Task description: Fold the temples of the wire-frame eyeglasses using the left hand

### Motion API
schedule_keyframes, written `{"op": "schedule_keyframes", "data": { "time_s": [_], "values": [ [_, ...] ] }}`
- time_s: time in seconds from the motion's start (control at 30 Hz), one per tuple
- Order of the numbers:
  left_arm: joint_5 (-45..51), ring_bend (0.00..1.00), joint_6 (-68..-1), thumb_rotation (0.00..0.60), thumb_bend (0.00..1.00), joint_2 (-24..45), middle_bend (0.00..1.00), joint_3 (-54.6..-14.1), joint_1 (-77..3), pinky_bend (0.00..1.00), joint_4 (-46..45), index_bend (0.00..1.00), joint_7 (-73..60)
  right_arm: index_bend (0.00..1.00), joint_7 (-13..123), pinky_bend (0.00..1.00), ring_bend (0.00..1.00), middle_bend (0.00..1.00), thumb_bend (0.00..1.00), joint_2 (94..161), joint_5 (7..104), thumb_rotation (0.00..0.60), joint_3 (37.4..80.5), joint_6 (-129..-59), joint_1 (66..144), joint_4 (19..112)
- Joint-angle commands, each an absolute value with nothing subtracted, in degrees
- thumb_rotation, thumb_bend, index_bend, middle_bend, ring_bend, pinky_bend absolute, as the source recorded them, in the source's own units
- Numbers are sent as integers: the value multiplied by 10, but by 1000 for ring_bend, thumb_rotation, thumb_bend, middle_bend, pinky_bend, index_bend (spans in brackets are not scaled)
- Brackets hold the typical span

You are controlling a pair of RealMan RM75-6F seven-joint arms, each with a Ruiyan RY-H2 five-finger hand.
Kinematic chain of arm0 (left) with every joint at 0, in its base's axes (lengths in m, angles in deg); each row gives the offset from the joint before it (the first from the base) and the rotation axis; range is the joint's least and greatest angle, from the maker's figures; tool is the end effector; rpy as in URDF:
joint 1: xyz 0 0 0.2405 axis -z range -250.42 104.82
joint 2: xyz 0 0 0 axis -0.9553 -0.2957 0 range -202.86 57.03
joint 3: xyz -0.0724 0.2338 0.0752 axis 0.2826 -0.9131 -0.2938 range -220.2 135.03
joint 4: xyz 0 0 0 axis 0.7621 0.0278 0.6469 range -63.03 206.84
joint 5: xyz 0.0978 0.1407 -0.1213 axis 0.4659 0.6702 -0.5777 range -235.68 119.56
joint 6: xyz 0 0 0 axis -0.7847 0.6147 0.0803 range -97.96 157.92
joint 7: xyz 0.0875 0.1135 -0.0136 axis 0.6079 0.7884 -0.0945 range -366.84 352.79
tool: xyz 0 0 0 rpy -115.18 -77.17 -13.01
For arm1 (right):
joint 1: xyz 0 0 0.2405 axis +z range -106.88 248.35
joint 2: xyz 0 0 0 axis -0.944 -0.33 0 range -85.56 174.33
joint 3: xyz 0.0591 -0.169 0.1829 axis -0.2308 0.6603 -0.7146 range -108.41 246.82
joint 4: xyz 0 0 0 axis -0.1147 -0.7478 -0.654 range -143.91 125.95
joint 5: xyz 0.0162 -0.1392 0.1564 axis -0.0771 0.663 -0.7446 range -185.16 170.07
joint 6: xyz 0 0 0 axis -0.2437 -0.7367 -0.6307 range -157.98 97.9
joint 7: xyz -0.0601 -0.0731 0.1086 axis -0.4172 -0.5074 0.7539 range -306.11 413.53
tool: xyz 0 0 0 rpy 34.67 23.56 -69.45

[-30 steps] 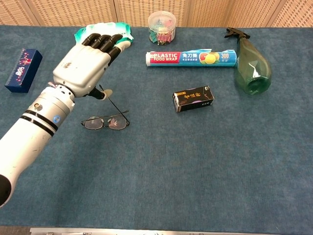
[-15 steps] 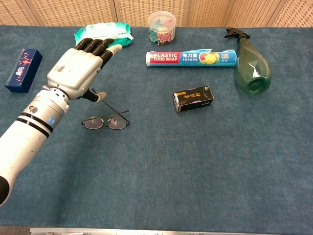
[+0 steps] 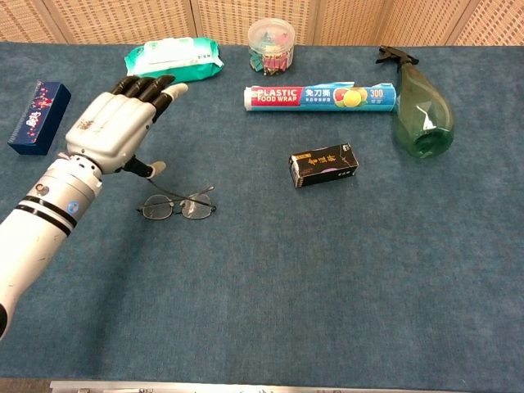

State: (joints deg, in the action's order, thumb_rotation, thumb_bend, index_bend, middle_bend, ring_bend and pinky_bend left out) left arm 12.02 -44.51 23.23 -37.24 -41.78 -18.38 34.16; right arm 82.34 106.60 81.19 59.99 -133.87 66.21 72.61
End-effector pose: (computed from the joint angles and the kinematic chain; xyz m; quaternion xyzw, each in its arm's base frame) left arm -0.1570 0.2729 -0.0259 -0.7231 -0.2928 -0.3573 0.5135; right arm -0.3332 -0.1399 0.2417 0.4626 -0.3402 0.5664 0.5911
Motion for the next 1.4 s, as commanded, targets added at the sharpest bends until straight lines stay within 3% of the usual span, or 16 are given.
{"op": "schedule_keyframes", "data": {
  "time_s": [0.03,1.4],
  "values": [
    [123,0,-443,600,201,233,0,-377,-422,0,-178,10,333,331,824,382,228,295,186,1066,811,600,600,-1338,662,726],
    [124,0,-394,600,201,266,0,-370,-438,0,-68,10,230,331,817,382,228,295,186,1067,812,600,600,-1336,663,728]
  ]
}}
